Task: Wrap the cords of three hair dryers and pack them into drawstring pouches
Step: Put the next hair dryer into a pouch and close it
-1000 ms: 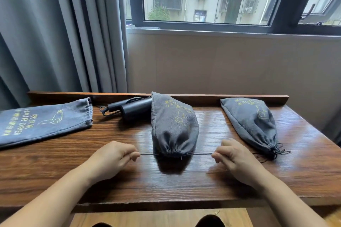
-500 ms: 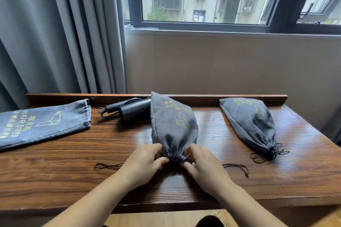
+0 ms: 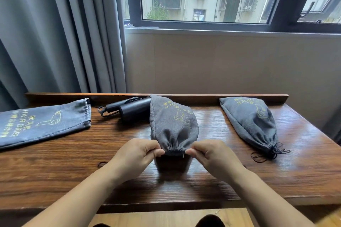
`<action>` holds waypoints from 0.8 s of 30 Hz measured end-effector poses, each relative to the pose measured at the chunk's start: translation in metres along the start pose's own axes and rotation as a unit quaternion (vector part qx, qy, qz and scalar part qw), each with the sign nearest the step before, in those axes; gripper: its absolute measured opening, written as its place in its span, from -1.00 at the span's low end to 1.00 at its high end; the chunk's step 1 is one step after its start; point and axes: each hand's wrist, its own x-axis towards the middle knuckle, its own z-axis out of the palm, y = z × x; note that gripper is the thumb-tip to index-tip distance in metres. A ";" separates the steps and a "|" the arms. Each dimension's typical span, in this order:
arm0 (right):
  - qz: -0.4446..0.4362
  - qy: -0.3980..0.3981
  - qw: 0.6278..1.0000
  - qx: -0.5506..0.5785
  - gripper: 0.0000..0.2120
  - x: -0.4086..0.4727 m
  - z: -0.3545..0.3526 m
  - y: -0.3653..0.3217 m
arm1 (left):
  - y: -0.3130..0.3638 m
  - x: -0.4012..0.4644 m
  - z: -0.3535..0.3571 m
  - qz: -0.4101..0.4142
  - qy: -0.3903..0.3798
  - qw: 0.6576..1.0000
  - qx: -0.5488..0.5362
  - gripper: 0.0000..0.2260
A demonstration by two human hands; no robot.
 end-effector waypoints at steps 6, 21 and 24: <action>-0.005 0.027 1.000 0.011 -0.59 0.000 0.000 0.016 | -0.008 -0.001 -0.005 0.007 0.003 1.000 -0.014 -0.78; 0.181 -0.133 0.937 0.269 -0.76 -0.020 0.001 -0.036 | 0.036 -0.020 0.014 -0.068 -0.116 0.991 0.007 -0.75; 0.171 -0.137 0.958 0.183 -0.78 -0.030 -0.002 -0.050 | 0.042 -0.024 0.016 -0.103 -0.089 0.985 0.101 -0.66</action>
